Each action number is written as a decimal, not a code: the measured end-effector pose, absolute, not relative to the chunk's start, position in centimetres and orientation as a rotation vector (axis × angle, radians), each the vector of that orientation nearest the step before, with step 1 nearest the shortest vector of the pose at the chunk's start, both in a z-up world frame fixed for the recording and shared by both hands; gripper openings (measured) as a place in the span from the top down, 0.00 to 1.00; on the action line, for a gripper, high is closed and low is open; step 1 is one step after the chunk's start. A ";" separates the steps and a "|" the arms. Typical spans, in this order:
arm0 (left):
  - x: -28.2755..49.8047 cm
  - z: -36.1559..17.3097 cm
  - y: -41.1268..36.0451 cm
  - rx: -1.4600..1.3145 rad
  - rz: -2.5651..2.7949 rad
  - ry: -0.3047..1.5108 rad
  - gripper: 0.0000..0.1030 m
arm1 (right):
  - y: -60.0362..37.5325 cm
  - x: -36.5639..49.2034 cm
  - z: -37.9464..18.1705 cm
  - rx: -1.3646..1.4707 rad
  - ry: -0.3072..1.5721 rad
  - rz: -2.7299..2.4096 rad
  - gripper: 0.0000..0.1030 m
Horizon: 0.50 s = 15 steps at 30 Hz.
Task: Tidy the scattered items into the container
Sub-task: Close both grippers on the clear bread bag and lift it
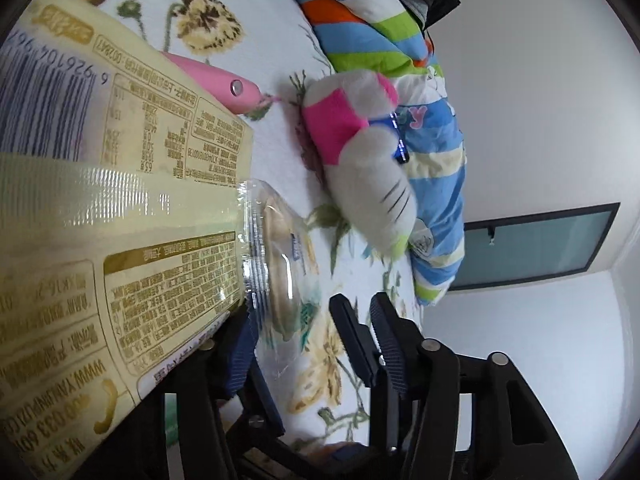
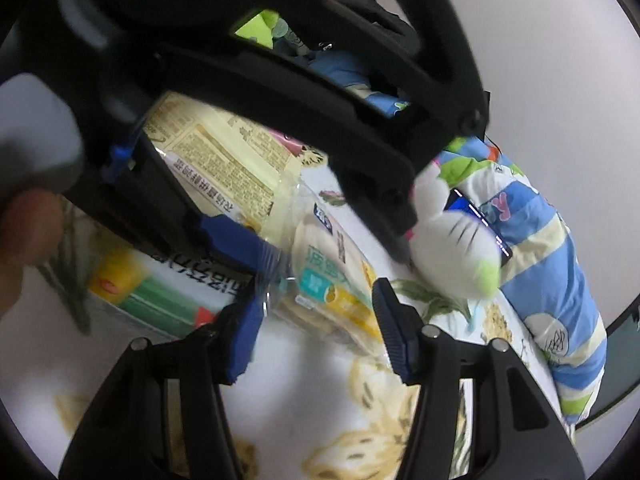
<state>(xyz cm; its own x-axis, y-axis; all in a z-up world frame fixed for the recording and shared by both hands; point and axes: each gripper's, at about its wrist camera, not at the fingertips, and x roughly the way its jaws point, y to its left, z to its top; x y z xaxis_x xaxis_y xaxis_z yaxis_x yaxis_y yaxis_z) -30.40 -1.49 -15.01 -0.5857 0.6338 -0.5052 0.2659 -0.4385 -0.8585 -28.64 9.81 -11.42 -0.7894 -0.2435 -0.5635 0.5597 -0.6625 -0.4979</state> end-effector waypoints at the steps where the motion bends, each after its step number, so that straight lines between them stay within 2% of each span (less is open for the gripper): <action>1: -30.7 -15.2 -1.3 -1.284 2.111 -1.494 0.57 | 9.9 -29.0 -11.6 0.653 0.939 -2.422 0.53; 2: -31.0 -15.3 -1.1 -1.298 2.112 -1.485 0.60 | 10.0 -29.4 -11.7 0.668 0.938 -2.422 0.54; 4: -31.3 -15.5 -0.8 -1.321 2.127 -1.458 0.73 | 10.2 -29.8 -12.1 0.684 0.953 -2.428 0.59; 6: -31.5 -15.6 -0.6 -1.322 2.142 -1.443 0.78 | 10.3 -29.9 -12.2 0.688 0.959 -2.441 0.62; 15: -31.1 -13.8 0.2 -1.260 2.109 -1.420 0.80 | 10.9 -28.5 -10.6 0.657 0.977 -2.505 0.68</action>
<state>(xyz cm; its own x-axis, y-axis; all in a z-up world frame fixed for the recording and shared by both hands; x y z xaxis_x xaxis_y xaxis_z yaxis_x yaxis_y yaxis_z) -31.08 0.17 -13.81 -0.5690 0.6568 -0.4949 0.2116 -0.4647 -0.8598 -28.51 10.87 -10.60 -0.8223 -0.1682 -0.5436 0.4918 -0.6906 -0.5302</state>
